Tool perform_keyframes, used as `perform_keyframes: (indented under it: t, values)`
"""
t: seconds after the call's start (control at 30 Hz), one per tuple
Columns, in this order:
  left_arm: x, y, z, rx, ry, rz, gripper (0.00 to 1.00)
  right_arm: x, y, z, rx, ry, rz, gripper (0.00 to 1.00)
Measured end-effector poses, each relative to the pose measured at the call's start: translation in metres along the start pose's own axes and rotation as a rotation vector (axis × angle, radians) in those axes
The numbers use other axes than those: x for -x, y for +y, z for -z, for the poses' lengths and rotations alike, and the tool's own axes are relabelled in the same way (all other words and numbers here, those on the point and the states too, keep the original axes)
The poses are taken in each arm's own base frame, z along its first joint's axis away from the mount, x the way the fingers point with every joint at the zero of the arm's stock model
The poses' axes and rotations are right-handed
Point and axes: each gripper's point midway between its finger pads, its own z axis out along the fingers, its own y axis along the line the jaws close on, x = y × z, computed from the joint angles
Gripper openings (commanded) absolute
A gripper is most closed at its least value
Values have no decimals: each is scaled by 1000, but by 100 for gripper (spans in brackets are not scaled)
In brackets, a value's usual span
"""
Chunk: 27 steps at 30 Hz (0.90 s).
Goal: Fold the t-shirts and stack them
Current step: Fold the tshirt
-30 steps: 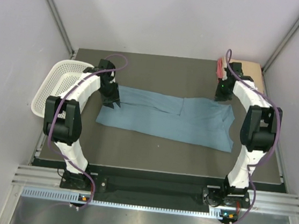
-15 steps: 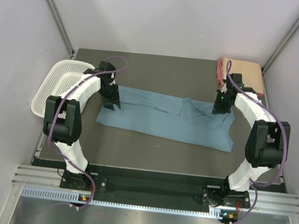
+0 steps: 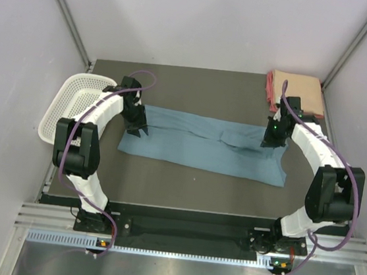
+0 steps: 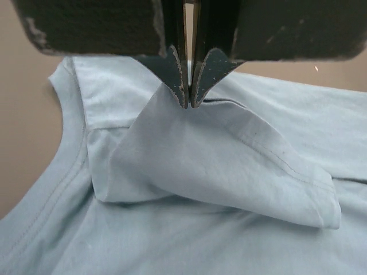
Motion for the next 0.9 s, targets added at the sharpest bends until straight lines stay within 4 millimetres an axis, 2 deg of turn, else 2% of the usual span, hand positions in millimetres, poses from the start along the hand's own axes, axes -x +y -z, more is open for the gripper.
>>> perform_keyframes:
  t: [0.27, 0.7, 0.9]
  values:
    - [0, -1, 0, -5, 2, 0, 41, -27, -9, 12, -24, 32, -9, 0]
    - [0, -1, 0, -6, 3, -1, 41, -76, -31, 0, -96, 155, -19, 0]
    - [0, -1, 0, -7, 3, -1, 41, -81, -33, 5, -105, 165, -19, 0]
